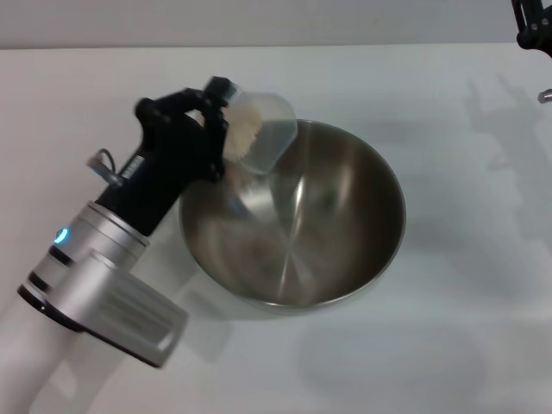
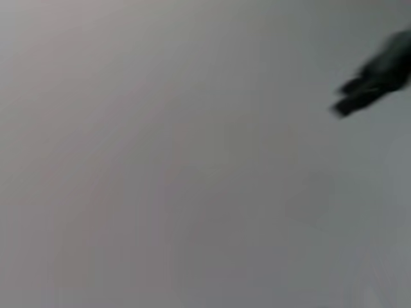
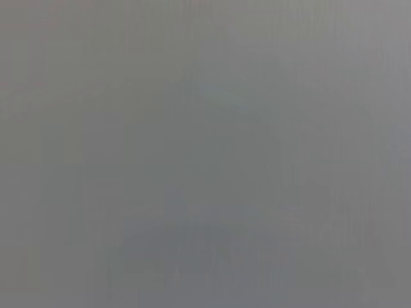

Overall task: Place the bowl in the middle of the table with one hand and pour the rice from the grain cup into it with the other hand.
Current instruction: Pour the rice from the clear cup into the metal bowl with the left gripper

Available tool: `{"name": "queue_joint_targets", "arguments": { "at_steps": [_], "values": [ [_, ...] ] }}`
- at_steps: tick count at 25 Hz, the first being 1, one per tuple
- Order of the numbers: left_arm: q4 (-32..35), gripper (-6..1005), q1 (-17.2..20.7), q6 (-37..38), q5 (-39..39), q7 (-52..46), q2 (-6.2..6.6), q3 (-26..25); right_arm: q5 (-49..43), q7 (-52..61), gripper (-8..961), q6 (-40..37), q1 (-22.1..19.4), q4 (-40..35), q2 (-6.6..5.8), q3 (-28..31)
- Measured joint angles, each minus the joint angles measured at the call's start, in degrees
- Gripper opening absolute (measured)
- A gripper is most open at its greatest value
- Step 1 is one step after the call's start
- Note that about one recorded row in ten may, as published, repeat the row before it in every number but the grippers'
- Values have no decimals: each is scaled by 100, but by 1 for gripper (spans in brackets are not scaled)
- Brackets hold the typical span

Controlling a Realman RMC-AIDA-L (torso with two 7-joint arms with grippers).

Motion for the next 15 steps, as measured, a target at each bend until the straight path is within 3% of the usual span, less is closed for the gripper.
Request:
{"name": "queue_joint_targets", "arguments": {
  "at_steps": [2, 6, 8, 15],
  "values": [
    [-21, 24, 7, -28, 434, 1347, 0, 4, -15, -3, 470, 0, 4, -1, 0, 0],
    [-25, 24, 24, -37, 547, 1829, 0, 7, -34, -5, 469, 0, 6, -7, 0, 0],
    [-118, 24, 135, -40, 809, 3349, 0, 45, -34, -7, 469, 0, 6, -4, 0, 0],
    [-170, 25, 223, -58, 1107, 4855, 0, 170, -34, -10, 468, 0, 7, 0, 0, 0]
  ]
}}
